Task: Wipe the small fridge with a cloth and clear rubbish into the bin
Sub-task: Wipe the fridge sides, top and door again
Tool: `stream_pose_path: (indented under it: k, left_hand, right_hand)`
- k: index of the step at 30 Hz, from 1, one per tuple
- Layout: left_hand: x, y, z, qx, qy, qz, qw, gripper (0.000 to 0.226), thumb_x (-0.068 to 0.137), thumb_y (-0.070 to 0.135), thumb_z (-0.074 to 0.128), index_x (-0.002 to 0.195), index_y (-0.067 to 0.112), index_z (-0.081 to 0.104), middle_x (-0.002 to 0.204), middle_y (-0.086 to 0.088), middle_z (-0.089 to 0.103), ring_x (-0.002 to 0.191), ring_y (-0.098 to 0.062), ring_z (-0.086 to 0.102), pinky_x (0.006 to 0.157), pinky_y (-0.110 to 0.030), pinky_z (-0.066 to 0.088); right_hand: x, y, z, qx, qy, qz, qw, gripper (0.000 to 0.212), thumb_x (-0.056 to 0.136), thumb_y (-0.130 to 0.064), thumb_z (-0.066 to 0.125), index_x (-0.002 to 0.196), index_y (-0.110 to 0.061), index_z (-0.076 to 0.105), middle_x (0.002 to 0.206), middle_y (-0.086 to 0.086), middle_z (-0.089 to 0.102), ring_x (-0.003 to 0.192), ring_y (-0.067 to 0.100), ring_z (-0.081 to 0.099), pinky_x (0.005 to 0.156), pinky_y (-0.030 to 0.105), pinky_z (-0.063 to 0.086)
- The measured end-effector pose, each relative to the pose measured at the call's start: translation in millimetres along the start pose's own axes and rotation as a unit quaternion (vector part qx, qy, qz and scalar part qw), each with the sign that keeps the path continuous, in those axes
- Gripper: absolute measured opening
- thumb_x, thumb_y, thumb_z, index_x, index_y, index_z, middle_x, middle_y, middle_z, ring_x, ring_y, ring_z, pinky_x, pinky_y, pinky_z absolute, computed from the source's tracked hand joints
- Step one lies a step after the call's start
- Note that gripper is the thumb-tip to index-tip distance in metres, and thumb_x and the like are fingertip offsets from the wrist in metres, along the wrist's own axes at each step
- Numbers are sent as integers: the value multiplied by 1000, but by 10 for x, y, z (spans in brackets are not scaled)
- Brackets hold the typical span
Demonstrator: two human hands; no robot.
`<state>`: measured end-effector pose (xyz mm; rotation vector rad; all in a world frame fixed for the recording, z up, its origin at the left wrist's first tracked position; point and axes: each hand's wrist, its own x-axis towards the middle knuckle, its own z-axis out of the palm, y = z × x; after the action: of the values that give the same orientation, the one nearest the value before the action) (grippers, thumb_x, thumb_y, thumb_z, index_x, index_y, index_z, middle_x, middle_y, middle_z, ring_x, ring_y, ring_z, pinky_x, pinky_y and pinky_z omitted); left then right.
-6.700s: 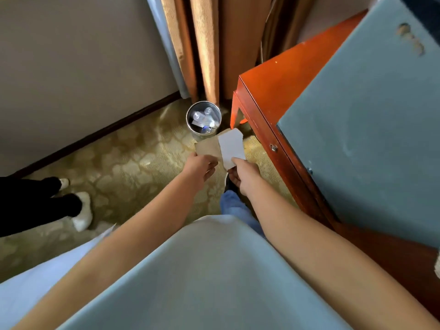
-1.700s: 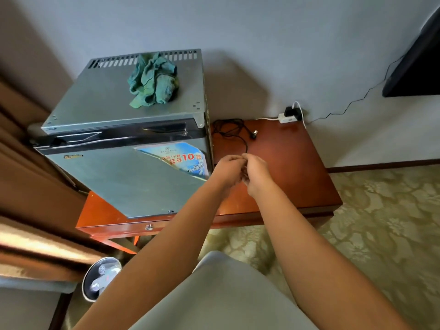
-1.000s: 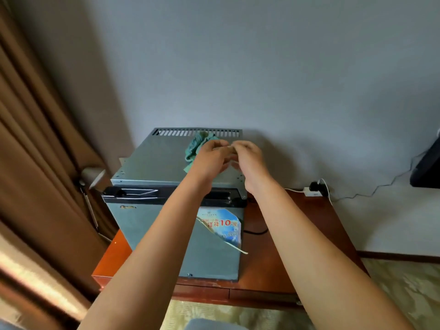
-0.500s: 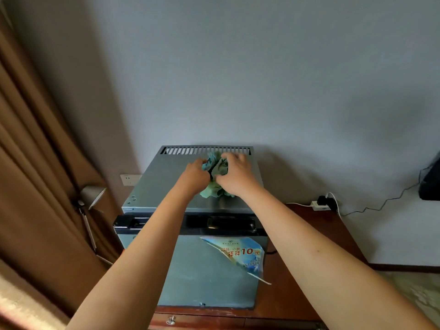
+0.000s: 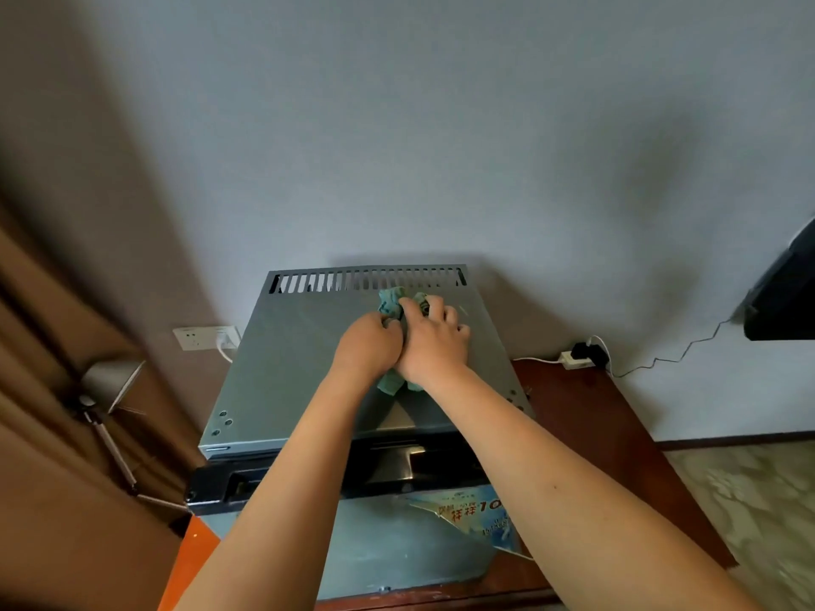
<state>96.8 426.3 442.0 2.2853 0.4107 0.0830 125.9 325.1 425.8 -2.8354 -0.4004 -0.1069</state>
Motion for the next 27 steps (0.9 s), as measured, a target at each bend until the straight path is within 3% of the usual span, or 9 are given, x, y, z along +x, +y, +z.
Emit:
stream_pose_path:
  k: [5, 11, 17, 20, 23, 27]
  left_hand:
    - [99, 47, 43, 21, 7, -10, 1000, 29, 98, 32, 44, 94, 9, 62, 87, -9, 67, 76, -24, 61, 58, -32, 39]
    - [119, 292, 218, 58, 28, -37, 997, 38, 96, 35, 41, 107, 5, 61, 101, -14, 67, 89, -31, 63, 71, -35, 44]
    - [85, 697, 543, 79, 57, -42, 994, 35, 97, 34, 43, 103, 5, 61, 86, -10, 63, 74, -23, 59, 60, -34, 41]
    - [90, 985, 812, 92, 86, -44, 991, 39, 96, 40, 46, 107, 4, 59, 91, -12, 65, 78, -27, 62, 59, -34, 41]
    - [127, 1300, 1109, 114, 101, -27, 988, 42, 97, 44, 46, 101, 4, 60, 91, -13, 66, 79, -29, 63, 59, -34, 43]
    - [191, 1680, 1438, 141, 91, -18, 986, 41, 98, 42, 50, 88, 4, 61, 79, -12, 65, 69, -28, 60, 57, -33, 42]
  right_hand:
    - [75, 31, -17, -7, 22, -18, 1000, 54, 89, -44, 58, 138, -30, 40, 143, 10, 34, 129, 40, 37, 102, 51, 37]
    - [142, 272, -111, 53, 26, -60, 996, 44, 89, -40, 63, 127, -25, 47, 132, 10, 41, 114, 40, 47, 93, 50, 44]
    - [239, 765, -249, 113, 24, -90, 989, 38, 92, -38, 60, 125, -23, 48, 128, 9, 44, 110, 40, 51, 84, 48, 45]
    - [337, 1160, -326, 155, 18, -94, 983, 41, 92, -36, 62, 128, -22, 48, 127, 10, 45, 110, 40, 52, 81, 46, 47]
    - [456, 1556, -394, 205, 11, -87, 975, 45, 91, -34, 63, 131, -20, 47, 125, 12, 47, 107, 41, 56, 77, 44, 46]
    - [585, 2001, -421, 297, -22, -61, 953, 39, 91, -36, 60, 124, -19, 49, 121, 11, 48, 99, 42, 60, 83, 49, 53]
